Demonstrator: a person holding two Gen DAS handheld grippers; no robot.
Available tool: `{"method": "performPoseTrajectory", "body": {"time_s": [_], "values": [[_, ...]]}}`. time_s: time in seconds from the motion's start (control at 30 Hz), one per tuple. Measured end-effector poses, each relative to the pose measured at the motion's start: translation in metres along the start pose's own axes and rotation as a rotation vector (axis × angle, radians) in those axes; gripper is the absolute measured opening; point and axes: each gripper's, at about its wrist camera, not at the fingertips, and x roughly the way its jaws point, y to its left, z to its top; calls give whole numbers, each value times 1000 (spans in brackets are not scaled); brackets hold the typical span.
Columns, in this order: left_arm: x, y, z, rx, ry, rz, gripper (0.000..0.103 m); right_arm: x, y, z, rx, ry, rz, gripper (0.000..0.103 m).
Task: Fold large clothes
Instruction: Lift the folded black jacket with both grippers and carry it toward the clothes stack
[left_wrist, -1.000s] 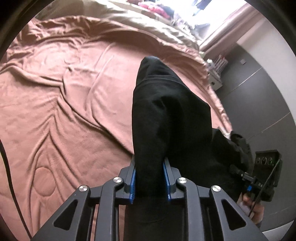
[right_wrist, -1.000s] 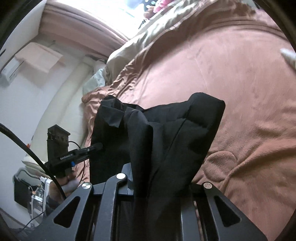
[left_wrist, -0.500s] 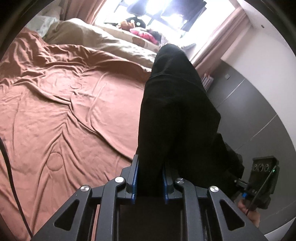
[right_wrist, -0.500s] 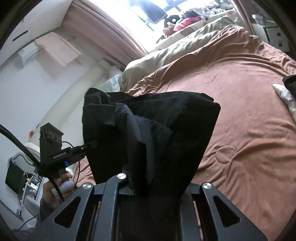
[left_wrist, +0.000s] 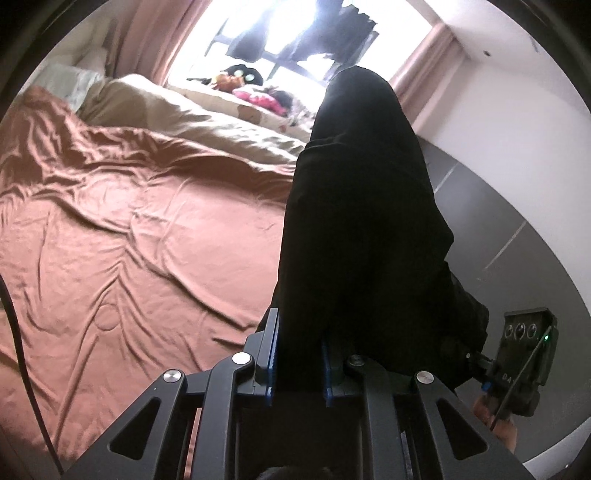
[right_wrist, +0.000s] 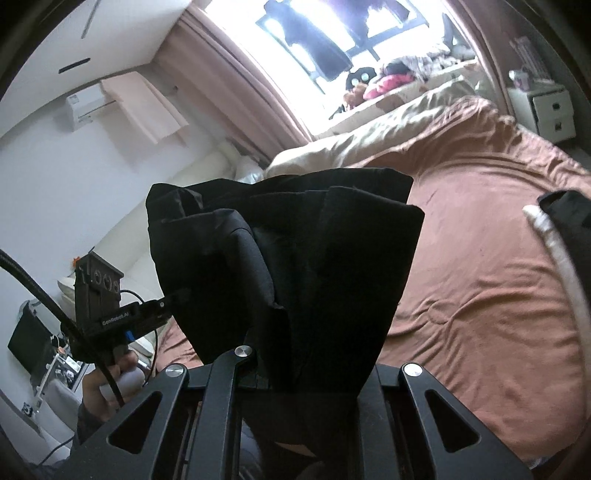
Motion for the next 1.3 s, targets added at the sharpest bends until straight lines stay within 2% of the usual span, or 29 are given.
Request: {"method": "performPoseTrajectory", "body": {"time_s": [0.2,0.5,0.73,0.87,1.07,1.3], "values": [[-2,-58,5,39,-7,-66,18,-60,-4,15,-22,-43,-23,9],[20,-156,8,66,14,-185,18,-158,-22,50,-73,-122,-111,9],[54,-236,3,80,71,-247,18,-220,-42,63,-92,-145,-184,9],[76,-279,-4,95,110,-281,18,-253,-46,60,-93,-171,-229,9],[116,-322,-12,106,189,-325,18,-271,-44,55,-71,-207,-313,9],[163,-343,-18,109,269,-345,18,-255,-44,55,-18,-220,-379,9]]}}
